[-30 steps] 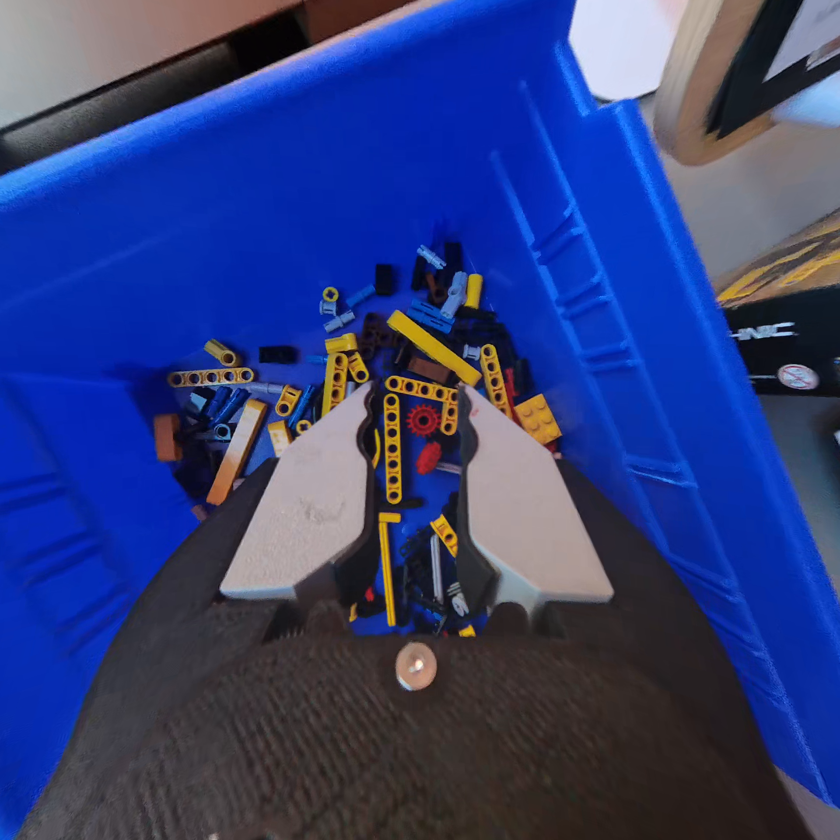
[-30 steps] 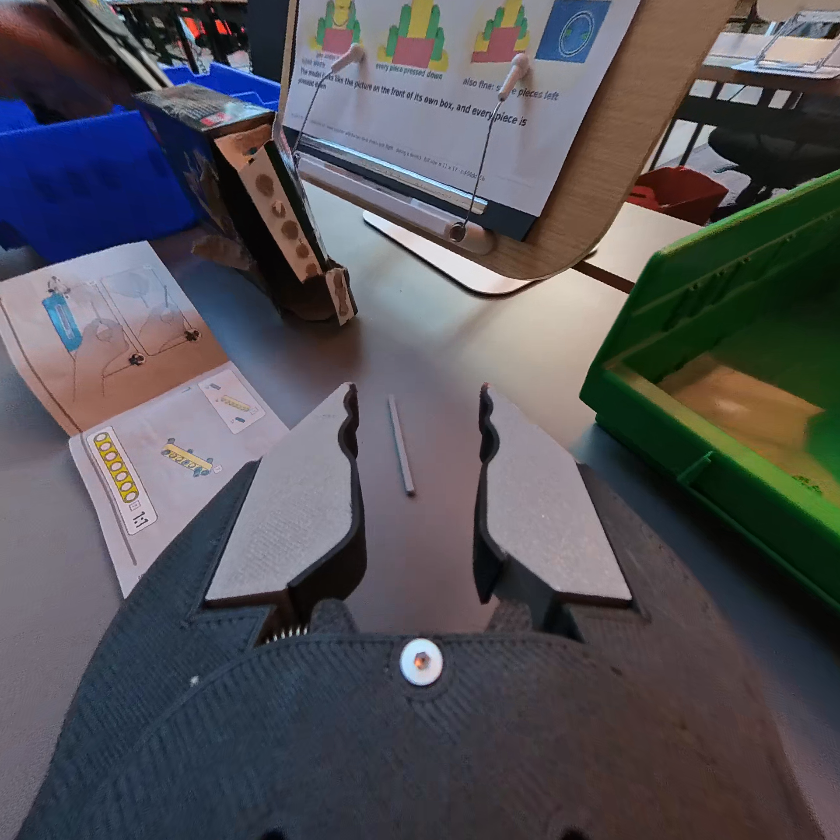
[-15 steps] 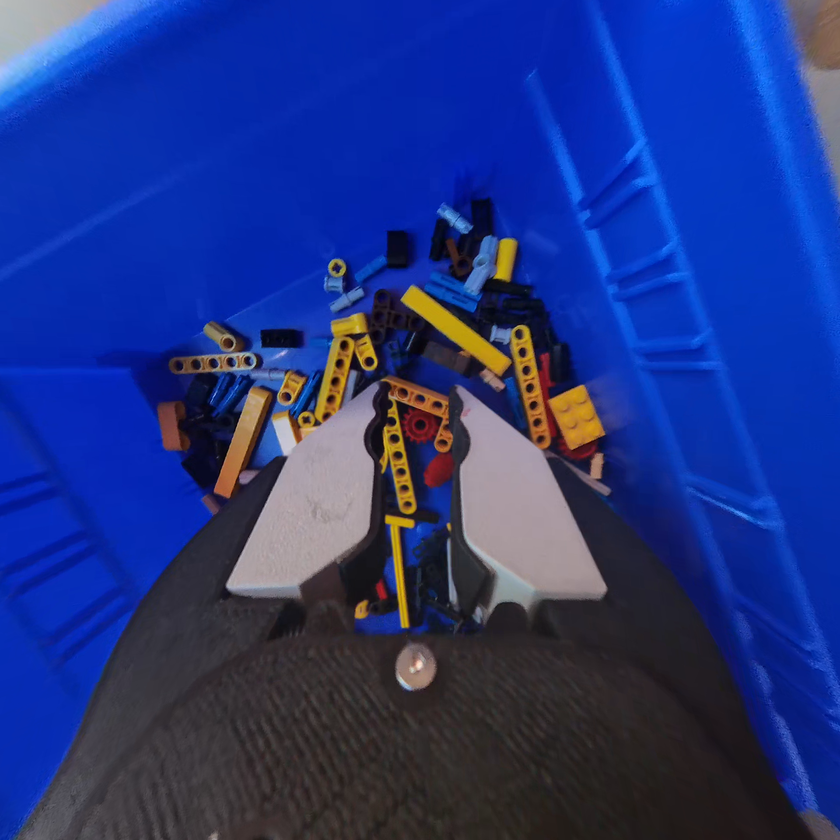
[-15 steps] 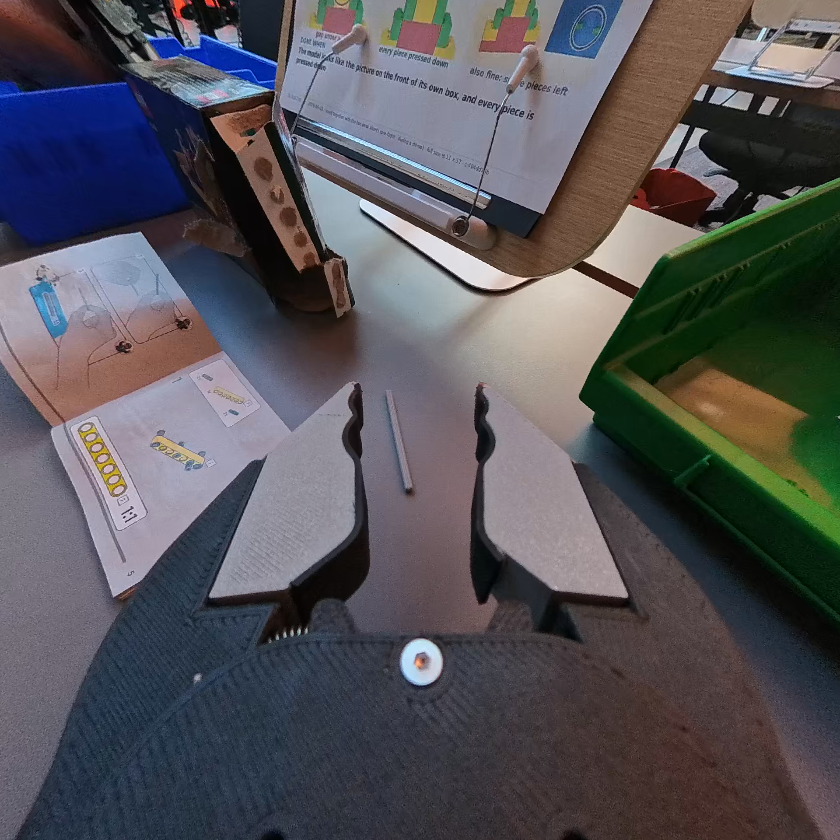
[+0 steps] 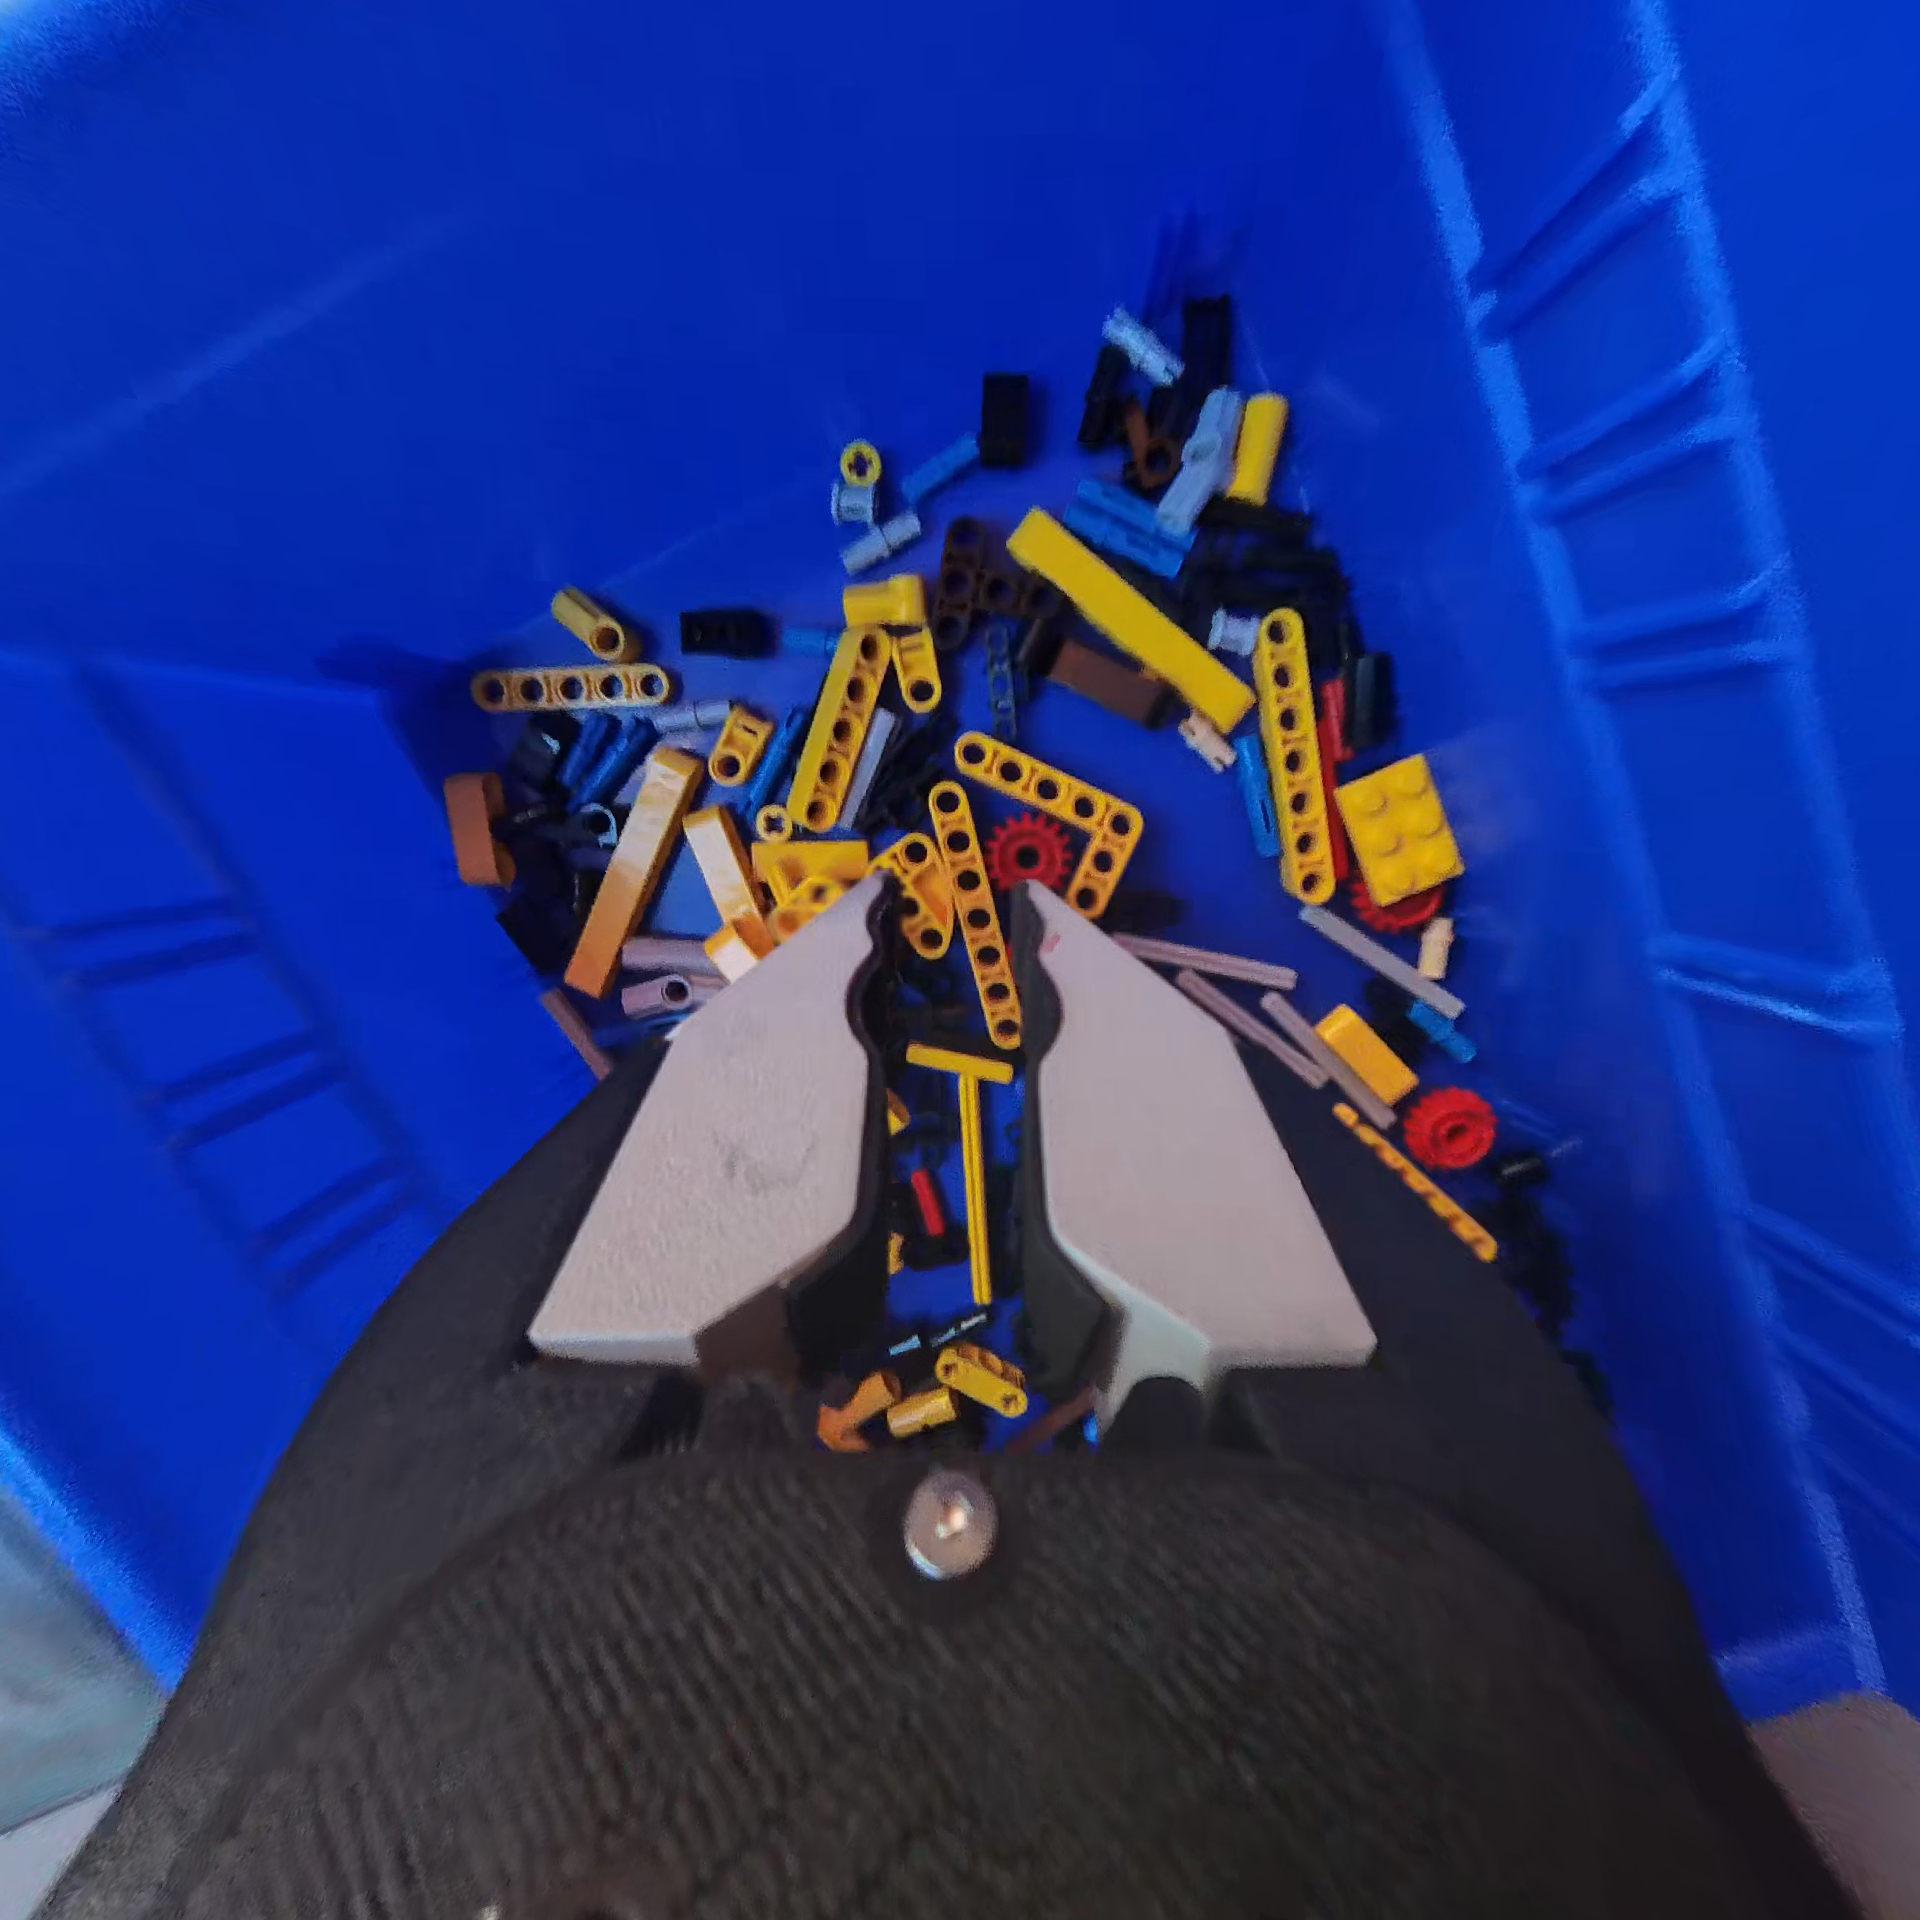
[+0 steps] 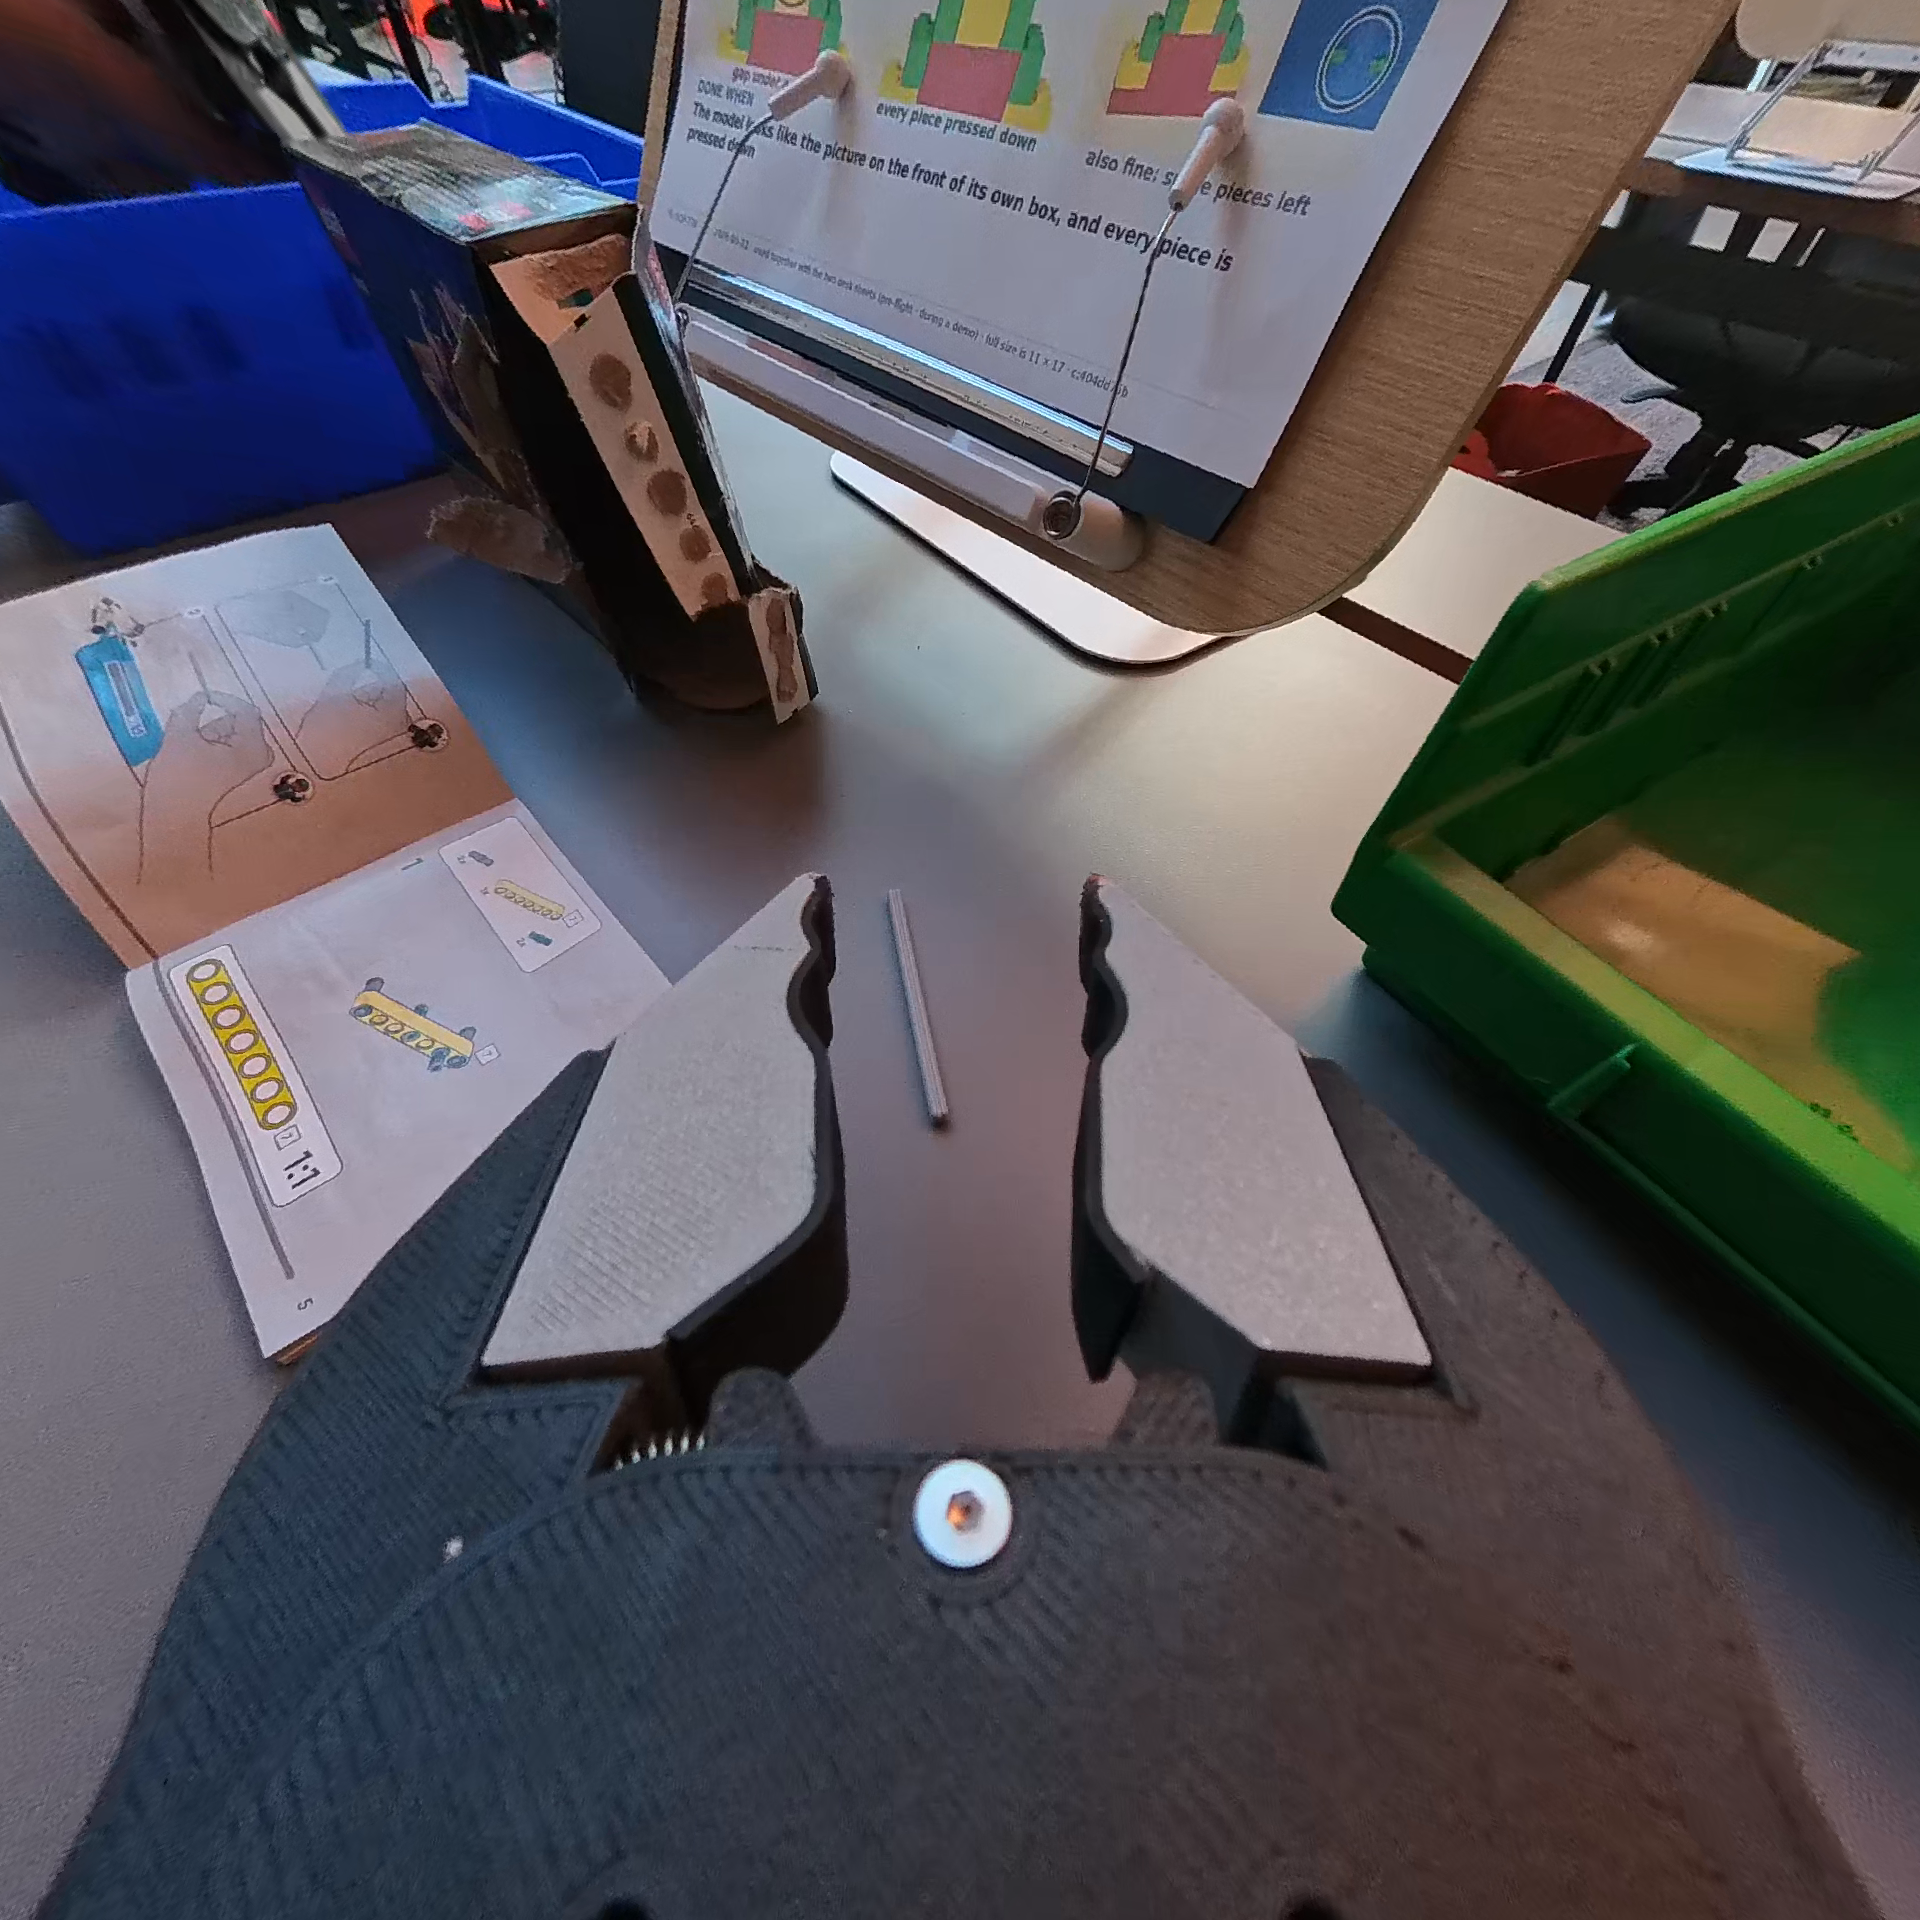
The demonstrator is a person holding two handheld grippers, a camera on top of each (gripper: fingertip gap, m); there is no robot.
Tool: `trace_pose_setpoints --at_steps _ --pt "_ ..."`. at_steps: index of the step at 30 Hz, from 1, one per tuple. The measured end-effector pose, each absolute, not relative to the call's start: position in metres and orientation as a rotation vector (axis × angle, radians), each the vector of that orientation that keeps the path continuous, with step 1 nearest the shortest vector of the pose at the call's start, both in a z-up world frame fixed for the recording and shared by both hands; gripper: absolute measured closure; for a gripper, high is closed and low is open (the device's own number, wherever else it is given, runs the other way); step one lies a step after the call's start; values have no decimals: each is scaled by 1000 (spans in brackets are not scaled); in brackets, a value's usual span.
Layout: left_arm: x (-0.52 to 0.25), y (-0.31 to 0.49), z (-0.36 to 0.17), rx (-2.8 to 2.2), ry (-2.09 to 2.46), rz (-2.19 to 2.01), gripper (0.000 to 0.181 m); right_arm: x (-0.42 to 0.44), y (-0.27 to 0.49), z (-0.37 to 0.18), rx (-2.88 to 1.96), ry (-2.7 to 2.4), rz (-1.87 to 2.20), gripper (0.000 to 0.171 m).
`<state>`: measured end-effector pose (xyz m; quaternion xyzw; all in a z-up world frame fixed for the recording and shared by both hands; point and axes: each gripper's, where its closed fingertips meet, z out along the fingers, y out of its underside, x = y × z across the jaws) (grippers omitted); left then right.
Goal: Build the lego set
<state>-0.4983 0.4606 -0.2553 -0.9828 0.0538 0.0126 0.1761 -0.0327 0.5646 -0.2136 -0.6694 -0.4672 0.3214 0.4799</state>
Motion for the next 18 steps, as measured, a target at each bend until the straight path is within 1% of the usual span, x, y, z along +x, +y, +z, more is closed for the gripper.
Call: trace_pose_setpoints --at_steps 3,4,5,18 --pt "-500 453 -262 -2836 142 33 166 -33 564 -213 -1632 -1140 782 128" --pt "-501 454 -261 -2828 147 45 171 -33 565 -213 -1632 -1141 781 128" --pt "-499 453 -262 -2835 149 36 172 -33 564 -213 -1631 -1140 780 128" --pt "-498 450 -262 -2856 174 66 173 -33 563 -214 -1628 -1149 780 129"
